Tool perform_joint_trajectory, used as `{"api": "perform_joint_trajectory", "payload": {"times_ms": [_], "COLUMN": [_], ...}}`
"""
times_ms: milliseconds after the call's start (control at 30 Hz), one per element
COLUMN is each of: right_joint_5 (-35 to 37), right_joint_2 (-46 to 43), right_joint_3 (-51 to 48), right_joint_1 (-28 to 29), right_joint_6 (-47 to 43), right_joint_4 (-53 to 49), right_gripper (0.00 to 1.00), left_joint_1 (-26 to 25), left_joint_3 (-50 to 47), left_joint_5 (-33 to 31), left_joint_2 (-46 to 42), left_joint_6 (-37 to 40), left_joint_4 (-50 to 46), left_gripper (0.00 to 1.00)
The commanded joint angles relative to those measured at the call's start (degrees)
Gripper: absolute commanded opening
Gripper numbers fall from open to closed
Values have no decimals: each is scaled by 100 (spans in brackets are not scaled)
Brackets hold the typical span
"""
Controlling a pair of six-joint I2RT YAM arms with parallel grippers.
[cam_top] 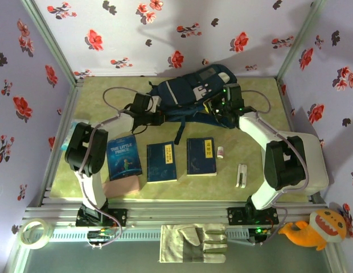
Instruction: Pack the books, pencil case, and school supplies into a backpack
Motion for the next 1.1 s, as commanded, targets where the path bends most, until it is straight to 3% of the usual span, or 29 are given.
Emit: {"api": "perform_joint_trajectory", "payload": {"times_ms": [0,233,600,867,933,1067], "right_joint_5": [309,380,467,-295,-214,168], "right_joint_2": [-282,-117,457,1467,1487,1169], "right_joint_3": [54,-43,-97,766,837,774], "right_joint_1": [-276,-527,-665,-702,-718,-751], "right_joint_6": [-214,-316,-666,-1008,-1100,-1290], "right_joint_4": [289,226,343,280,137,-275], "right_gripper": [2,1,8,9,16,46], "left_joint_1": [195,381,-95,-313,-347,-470], "left_joint_3": [-314,-1183,-769,-903,-946,-758], "left_joint_5": [-330,-550,43,111,112,112], "left_joint_2": [-444,-877,-1268,-1492,-1571,-1559], "left_joint_6": [-19,-295,259,338,323,348], "left_joint_4": [36,561,51,-277,-345,-531], "left_gripper": [0,0,0,0,0,0]}}
